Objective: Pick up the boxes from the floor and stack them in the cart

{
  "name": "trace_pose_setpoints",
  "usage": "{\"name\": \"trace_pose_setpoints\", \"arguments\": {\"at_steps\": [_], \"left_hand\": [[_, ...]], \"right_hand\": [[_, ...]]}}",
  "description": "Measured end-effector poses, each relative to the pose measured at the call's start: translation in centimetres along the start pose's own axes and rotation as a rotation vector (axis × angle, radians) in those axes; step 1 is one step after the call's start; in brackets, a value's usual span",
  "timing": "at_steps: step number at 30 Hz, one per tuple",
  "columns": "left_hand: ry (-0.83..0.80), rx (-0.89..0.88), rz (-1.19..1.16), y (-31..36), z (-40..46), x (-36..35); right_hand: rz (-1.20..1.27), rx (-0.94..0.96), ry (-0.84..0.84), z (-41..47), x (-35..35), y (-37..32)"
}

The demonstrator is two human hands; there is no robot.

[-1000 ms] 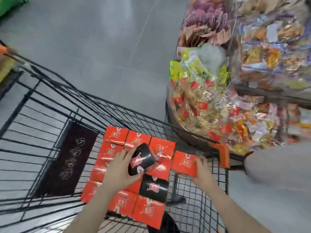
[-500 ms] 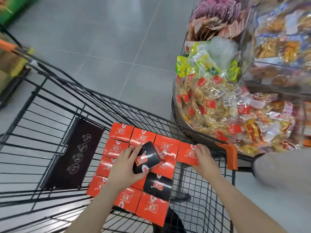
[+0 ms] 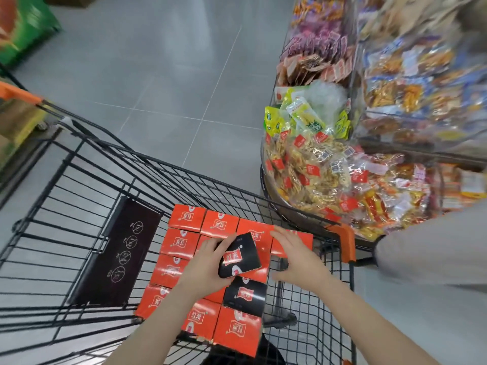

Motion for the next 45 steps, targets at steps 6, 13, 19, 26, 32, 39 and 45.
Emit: {"name": "trace_pose_setpoints", "arguments": {"at_steps": [6,13,19,26,32,39,45], "left_hand": [[-0.160,-0.158,0.014,5.5,0.1,-0.6],[-0.140,-0.144,0.070,4.0,1.5,-2.2],[-0.220,-0.079,0.350,-1.8,3.1,-8.1],[-0.161,-0.017,0.382,-5.2,3.6,-13.1],[-0.090,-0.044,0.371,-5.2,3.5,-13.6],[-0.236,-0.025,0.406,-3.8,3.9,-11.0],[-0.202,-0.157,0.397,1.5,5.4,-4.1]], "right_hand": [[-0.125,-0.070,-0.001,-2.8,0.7,-2.6],[0.031,-0.345,0.090,-10.1,0.2,0.1],[0.134,-0.423,0.178,-9.0,-4.5,2.8],[0.059,-0.565,0.219,-6.1,-12.7,7.8],[-0.158,-0.549,0.162,-6.3,-12.3,7.5],[-0.261,-0.528,0.031,-5.5,-10.4,6.3],[-0.194,-0.519,0.125,-5.8,-5.5,2.6]]}}
Point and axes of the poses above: each hand's wrist, its own z-axis towards the middle knuckle, its own x-axis out of the back of the hand, y = z × x, the point moved 1 cm from there along z, towards the middle knuckle, and after that the axes turned 13 degrees about x, right-handed, at the moved point
